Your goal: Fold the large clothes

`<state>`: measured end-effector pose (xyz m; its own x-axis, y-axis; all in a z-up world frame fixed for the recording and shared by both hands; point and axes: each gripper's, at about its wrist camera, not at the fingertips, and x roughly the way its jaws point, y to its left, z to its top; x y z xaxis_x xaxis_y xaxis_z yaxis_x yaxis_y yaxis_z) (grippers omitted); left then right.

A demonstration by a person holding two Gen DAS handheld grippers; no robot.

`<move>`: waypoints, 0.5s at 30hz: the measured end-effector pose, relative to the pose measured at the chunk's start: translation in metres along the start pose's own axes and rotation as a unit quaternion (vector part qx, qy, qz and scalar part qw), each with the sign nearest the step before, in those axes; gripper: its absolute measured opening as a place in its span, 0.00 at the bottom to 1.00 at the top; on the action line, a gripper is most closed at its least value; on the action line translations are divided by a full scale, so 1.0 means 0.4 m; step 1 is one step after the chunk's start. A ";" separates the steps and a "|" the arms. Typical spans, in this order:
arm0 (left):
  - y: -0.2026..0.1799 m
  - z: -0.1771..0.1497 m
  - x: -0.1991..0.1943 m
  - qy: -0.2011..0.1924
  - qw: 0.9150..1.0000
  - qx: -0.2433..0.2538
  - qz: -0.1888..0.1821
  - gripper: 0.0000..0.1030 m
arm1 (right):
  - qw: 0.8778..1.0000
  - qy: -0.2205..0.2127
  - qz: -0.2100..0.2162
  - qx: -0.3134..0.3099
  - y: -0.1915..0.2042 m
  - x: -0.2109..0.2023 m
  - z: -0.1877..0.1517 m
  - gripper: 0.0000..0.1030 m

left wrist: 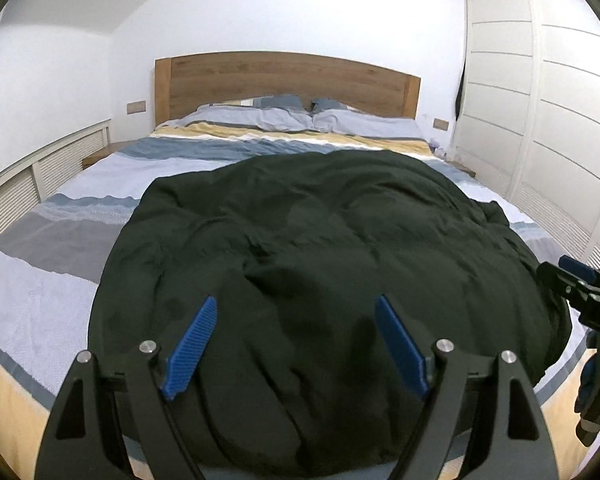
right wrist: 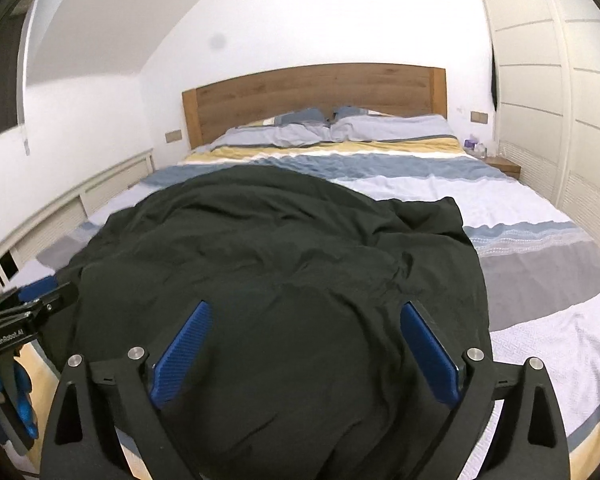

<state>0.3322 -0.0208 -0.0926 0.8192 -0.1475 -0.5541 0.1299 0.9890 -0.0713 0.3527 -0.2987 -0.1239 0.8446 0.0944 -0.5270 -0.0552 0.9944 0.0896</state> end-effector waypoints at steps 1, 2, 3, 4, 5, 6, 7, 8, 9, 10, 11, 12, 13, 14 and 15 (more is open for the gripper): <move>-0.008 0.003 -0.011 0.000 1.000 -0.001 0.004 0.79 | 1.000 0.004 0.002 0.003 0.004 -0.011 0.002 0.93; -0.012 0.004 -0.021 -0.001 1.000 -0.002 0.006 0.79 | 1.000 0.007 0.008 0.005 0.009 -0.025 0.005 0.93; -0.020 0.005 -0.037 -0.002 1.000 -0.002 0.011 0.79 | 1.000 0.010 0.008 0.001 0.016 -0.040 0.007 0.94; -0.025 0.004 -0.049 -0.002 1.000 -0.002 0.017 0.79 | 1.000 0.012 0.003 -0.006 0.023 -0.053 0.007 0.95; -0.033 0.003 -0.067 -0.001 1.000 -0.002 0.028 0.79 | 1.000 0.015 -0.004 -0.013 0.031 -0.066 0.005 0.96; -0.038 0.001 -0.079 0.001 0.999 -0.003 0.033 0.79 | 1.000 0.021 -0.006 -0.017 0.038 -0.076 0.000 0.97; -0.042 -0.003 -0.093 0.003 0.999 -0.006 0.034 0.79 | 0.999 0.027 -0.004 -0.019 0.044 -0.084 -0.007 0.98; -0.043 -0.005 -0.100 0.004 0.999 -0.007 0.034 0.79 | 0.999 0.032 -0.001 -0.020 0.050 -0.091 -0.017 0.98; -0.044 -0.009 -0.110 0.005 0.999 -0.008 0.031 0.79 | 0.999 0.033 -0.001 -0.020 0.058 -0.101 -0.031 0.99; -0.045 -0.016 -0.124 0.006 0.999 -0.007 0.033 0.79 | 0.999 0.030 -0.003 -0.019 0.064 -0.111 -0.043 0.99; -0.046 -0.024 -0.134 0.007 0.999 -0.003 0.035 0.79 | 1.000 0.026 -0.006 -0.016 0.070 -0.125 -0.056 0.99; -0.045 -0.032 -0.143 0.008 0.999 -0.001 0.037 0.79 | 1.000 0.024 -0.009 -0.009 0.076 -0.141 -0.069 0.99; -0.043 -0.044 -0.157 0.011 0.999 0.001 0.041 0.79 | 1.000 0.024 -0.010 -0.004 0.081 -0.155 -0.079 0.99; -0.037 -0.059 -0.175 0.012 0.999 -0.001 0.043 0.79 | 1.000 0.025 -0.012 -0.001 0.087 -0.171 -0.090 0.99; -0.031 -0.073 -0.194 0.013 0.999 -0.007 0.042 0.79 | 1.000 0.027 -0.017 -0.002 0.099 -0.194 -0.102 0.99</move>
<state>0.2507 -0.0210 -0.0728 0.8125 -0.0629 -0.5796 0.0524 0.9980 -0.0347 0.2634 -0.2648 -0.1140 0.8165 0.0636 -0.5739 -0.0305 0.9973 0.0672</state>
